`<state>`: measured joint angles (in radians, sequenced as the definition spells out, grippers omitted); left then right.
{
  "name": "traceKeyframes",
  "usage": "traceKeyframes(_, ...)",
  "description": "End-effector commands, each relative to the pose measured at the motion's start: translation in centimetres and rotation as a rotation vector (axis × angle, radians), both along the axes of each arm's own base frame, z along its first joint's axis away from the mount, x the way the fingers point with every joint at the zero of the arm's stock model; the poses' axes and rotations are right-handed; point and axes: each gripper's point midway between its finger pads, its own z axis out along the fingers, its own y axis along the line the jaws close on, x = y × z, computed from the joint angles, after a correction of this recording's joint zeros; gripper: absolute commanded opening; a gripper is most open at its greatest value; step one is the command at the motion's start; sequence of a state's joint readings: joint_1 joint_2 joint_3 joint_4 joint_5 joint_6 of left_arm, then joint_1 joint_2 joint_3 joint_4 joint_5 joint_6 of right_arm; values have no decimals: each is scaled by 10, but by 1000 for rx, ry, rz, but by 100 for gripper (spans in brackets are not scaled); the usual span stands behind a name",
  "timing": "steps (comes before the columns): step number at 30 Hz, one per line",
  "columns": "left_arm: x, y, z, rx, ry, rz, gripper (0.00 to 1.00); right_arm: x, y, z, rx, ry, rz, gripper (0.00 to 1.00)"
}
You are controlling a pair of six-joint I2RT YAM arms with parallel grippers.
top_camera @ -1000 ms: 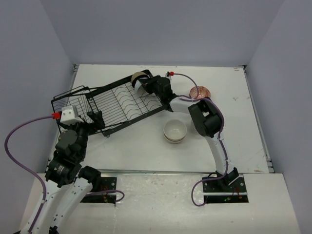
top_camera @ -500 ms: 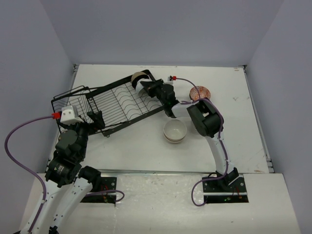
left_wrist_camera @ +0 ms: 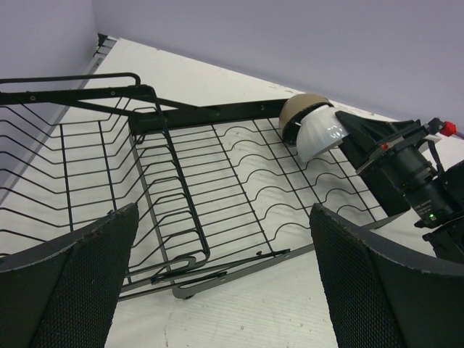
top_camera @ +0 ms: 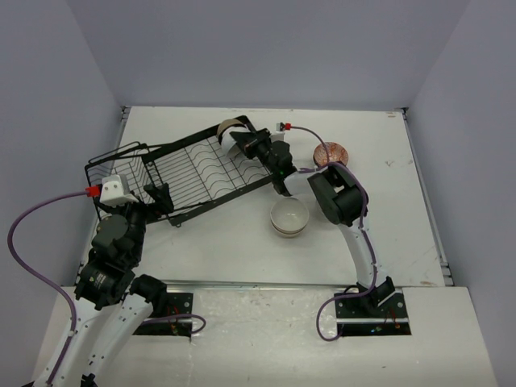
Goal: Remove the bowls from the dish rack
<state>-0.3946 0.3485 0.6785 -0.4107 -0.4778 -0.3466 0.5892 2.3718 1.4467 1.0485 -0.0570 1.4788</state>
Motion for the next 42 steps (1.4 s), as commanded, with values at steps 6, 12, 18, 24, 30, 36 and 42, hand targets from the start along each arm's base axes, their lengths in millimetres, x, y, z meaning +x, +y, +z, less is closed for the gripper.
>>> traceKeyframes(6,1,0,10,18,-32,-7,100,-19,-5,87,169,-249,56,0)
traceKeyframes(12,1,1,10,19,-32,-5,100,-39,-9,109,173,-277,101,0)
traceKeyframes(18,1,1,10,19,-32,-2,100,-65,-18,150,130,-371,133,0)
traceKeyframes(24,0,2,9,19,-32,2,100,-90,-33,185,40,-451,167,0)
traceKeyframes(30,0,3,10,19,-33,9,100,-109,-58,199,-125,-520,127,0)
traceKeyframes(36,-1,4,11,16,-36,12,100,-130,-102,197,-275,-532,36,0)
traceKeyframes(42,-1,4,12,14,-41,10,100,-154,-167,185,-599,-491,-163,0)
